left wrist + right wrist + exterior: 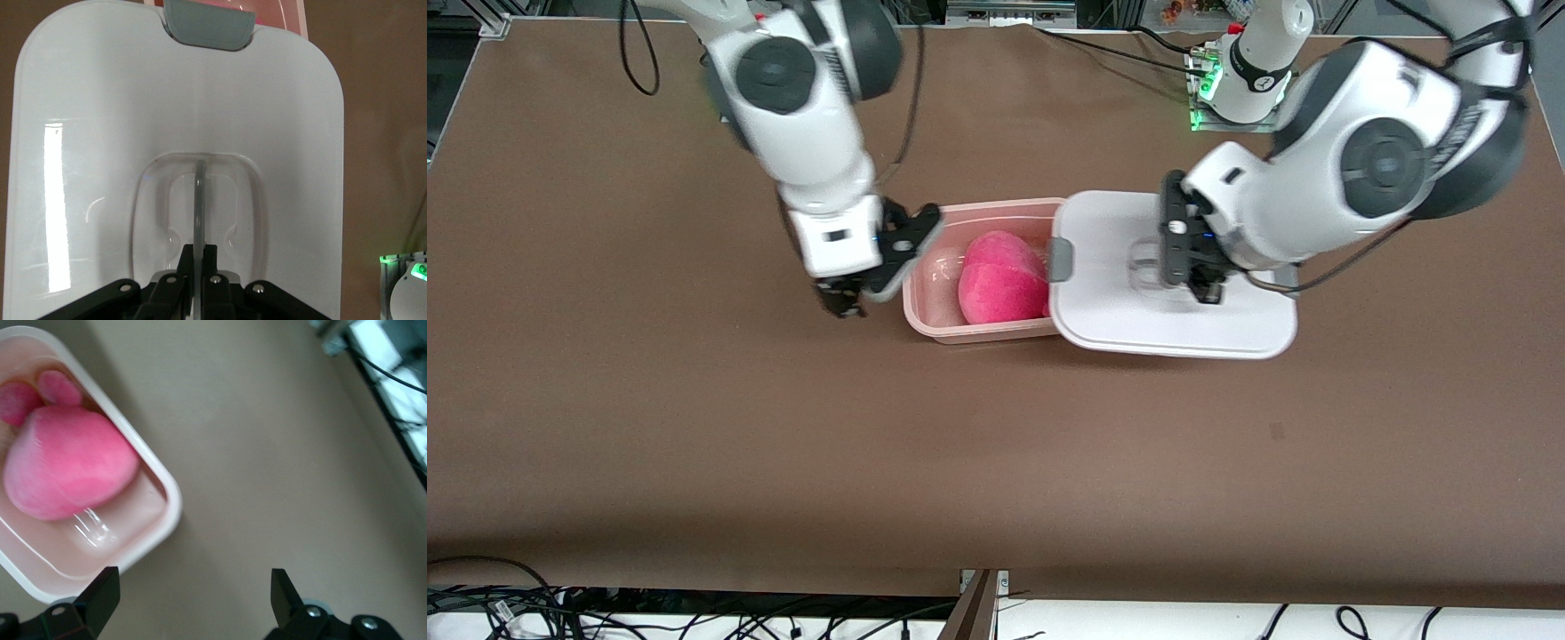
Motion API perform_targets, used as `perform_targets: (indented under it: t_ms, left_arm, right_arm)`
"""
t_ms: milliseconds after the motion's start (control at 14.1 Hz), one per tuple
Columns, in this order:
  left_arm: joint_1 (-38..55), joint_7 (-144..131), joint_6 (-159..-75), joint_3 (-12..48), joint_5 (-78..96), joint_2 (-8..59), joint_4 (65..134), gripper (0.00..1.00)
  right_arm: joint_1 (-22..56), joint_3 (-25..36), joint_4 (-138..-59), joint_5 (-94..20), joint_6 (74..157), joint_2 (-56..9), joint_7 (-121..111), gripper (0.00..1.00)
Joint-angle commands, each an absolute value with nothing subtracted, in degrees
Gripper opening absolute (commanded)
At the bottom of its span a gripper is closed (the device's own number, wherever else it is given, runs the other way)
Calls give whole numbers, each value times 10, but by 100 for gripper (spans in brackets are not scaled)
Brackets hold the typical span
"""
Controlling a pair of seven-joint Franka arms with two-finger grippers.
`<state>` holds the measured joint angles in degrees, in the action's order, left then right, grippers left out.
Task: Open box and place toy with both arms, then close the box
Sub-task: 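Lower the lid onto the tub with the left gripper while the right gripper withdraws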
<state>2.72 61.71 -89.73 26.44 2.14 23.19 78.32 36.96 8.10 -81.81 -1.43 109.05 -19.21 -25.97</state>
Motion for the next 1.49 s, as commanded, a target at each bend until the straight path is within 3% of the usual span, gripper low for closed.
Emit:
perform_targets:
  t_ms: [0, 213, 640, 1421]
  left_arm:
    - [88, 554, -931, 259, 48, 287, 773, 0]
    - [150, 460, -1012, 258, 51, 308, 775, 0]
    - [221, 421, -1119, 256, 40, 382, 779, 0]
    - [216, 363, -1079, 252, 16, 383, 792, 0]
  right_arm:
    - [374, 165, -834, -90, 1055, -155, -274, 100]
    - [374, 257, -838, -140, 1000, -139, -274, 100]
    - [374, 308, -859, -136, 954, -108, -242, 100]
    - [378, 308, -859, -78, 928, -92, -113, 100]
